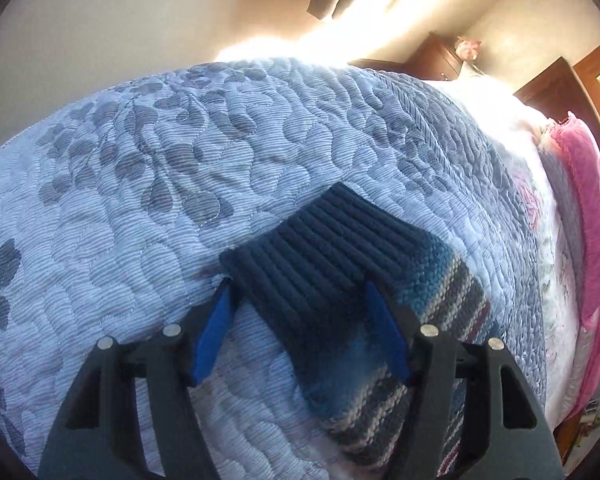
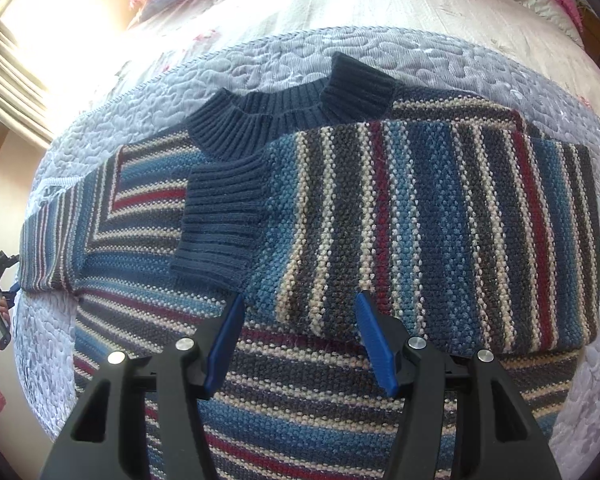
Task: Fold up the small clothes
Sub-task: 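Move the left tool to the other sleeve cuff and grasp it, then fold the held sleeve across the sweater body with the left tool, release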
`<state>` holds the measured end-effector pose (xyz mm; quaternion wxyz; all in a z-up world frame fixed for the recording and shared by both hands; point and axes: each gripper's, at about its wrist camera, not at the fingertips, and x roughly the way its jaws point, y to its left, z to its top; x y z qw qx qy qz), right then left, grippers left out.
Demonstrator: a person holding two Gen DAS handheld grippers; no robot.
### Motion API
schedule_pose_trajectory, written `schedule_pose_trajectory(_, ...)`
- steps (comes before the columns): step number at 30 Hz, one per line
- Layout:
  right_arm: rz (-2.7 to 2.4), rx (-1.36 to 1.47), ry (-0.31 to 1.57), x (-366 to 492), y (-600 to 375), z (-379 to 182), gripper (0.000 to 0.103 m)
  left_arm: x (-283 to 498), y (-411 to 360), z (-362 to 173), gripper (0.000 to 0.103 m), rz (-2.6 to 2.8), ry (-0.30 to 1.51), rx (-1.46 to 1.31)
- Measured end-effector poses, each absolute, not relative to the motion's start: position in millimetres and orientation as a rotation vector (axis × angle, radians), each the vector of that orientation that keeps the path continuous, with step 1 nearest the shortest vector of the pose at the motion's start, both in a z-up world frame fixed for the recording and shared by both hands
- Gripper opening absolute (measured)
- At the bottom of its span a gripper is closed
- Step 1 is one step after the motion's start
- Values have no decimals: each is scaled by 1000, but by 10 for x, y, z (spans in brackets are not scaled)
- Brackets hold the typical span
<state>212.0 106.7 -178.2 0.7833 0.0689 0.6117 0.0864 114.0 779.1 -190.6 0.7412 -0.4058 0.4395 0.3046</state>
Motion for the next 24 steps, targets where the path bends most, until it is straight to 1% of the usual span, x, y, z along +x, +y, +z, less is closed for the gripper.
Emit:
schedule_pose_trajectory(1, 186, 150, 1319, 2115, 1055, -1773, 58, 1144, 7798, -1892, 45, 661, 956, -895)
schedule_pose_trajectory(2, 184, 150, 1317, 2110, 1043, -1765, 58, 1162, 7789, -1867, 38, 656, 947, -894)
schedule_pose_trajectory(4, 182, 149, 1314, 2092, 1017, -1746, 58, 1183, 7757, -1796, 15, 665, 936, -868)
schedule_pose_trajectory(5, 182, 148, 1313, 2079, 1003, -1737, 58, 1189, 7730, -1750, 10, 670, 924, -858)
schedule_pose_trajectory(6, 181, 148, 1311, 2067, 987, -1730, 58, 1187, 7703, -1700, 12, 667, 906, -859)
schedule_pose_trajectory(10, 169, 156, 1312, 2014, 879, -1719, 59, 1230, 7478, -1458, 9, 630, 854, -810)
schedule_pose_trajectory(14, 155, 171, 1311, 1962, 757, -1706, 59, 1350, 7091, -1223, 9, 556, 816, -751)
schedule_pose_trajectory(20, 141, 188, 1301, 1904, 559, -1651, 60, 1679, 6151, -972, 9, 347, 804, -639)
schedule_pose_trajectory(24, 133, 210, 1293, 1873, 421, -1631, 60, 1902, 5474, -1020, 9, 196, 845, -618)
